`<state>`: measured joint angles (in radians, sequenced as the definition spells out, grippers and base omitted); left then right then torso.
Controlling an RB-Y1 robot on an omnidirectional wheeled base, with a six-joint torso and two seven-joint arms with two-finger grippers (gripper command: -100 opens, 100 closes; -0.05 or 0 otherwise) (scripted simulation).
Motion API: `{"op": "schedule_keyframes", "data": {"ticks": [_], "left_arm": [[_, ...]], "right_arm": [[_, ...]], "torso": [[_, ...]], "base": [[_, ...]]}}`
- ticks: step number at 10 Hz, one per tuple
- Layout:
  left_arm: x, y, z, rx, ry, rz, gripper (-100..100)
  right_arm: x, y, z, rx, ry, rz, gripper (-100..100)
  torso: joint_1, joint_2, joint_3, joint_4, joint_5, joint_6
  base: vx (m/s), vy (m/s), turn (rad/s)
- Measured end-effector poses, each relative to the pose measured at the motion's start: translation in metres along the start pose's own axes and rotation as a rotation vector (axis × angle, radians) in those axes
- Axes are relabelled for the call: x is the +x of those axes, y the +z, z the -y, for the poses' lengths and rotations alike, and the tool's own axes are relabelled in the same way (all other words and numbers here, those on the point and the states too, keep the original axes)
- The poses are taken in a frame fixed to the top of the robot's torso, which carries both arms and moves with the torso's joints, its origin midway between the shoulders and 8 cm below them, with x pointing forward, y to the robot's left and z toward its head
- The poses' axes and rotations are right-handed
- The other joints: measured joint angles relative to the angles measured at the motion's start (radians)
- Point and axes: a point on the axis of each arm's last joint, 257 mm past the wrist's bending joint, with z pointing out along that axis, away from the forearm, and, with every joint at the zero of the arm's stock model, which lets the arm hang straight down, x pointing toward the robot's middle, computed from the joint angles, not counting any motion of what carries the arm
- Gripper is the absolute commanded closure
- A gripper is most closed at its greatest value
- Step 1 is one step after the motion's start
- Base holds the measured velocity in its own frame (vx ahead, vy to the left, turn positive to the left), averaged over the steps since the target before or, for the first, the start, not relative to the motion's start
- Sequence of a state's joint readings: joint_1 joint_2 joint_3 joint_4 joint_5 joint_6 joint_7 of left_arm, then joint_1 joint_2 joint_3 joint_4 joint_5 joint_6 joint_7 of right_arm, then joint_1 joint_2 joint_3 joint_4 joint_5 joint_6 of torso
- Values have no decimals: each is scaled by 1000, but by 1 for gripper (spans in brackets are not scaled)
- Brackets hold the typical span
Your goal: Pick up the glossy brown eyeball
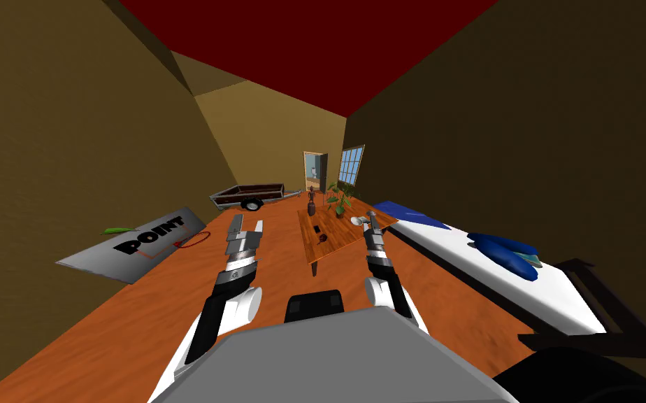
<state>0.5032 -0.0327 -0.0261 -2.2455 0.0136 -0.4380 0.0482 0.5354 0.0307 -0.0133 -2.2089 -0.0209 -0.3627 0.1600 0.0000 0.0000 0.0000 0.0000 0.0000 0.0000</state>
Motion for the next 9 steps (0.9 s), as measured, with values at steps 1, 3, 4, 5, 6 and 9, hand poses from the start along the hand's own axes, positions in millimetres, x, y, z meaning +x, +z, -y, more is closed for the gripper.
{"op": "schedule_keyframes", "data": {"ticks": [1, 3, 4, 5, 6, 9], "left_arm": [[0, 0, 0, 0, 0, 0, 0], [0, 0, 0, 0, 0, 0, 0], [0, 0, 0, 0, 0, 0, 0], [0, 0, 0, 0, 0, 0, 0], [0, 0, 0, 0, 0, 0, 0], [0, 0, 0, 0, 0, 0, 0]], "right_arm": [[2, -1, 4, 6, -9, -20, -100], [11, -2, 18, 33, -32, -77, -100], [15, -1, 29, 55, -45, -109, -100], [21, -7, 46, 87, -60, -143, -100], [26, -12, 62, 118, -76, -177, -100], [34, -23, 114, 239, -140, -276, -100]], "torso": [[-2, 1, 1, 0, 0, 0], [-5, 4, 2, 1, -1, 0], [-6, 5, 3, 1, -1, 0], [-8, 5, 3, 1, -2, 0], [-8, 5, 3, 1, -2, 0], [-8, 7, 4, 2, -2, 0]], "base": [[-41, -54, 142], [-74, -83, 175], [-83, -109, 254], [-77, -103, 268], [-92, -108, 278], [-109, -101, 280]]}}
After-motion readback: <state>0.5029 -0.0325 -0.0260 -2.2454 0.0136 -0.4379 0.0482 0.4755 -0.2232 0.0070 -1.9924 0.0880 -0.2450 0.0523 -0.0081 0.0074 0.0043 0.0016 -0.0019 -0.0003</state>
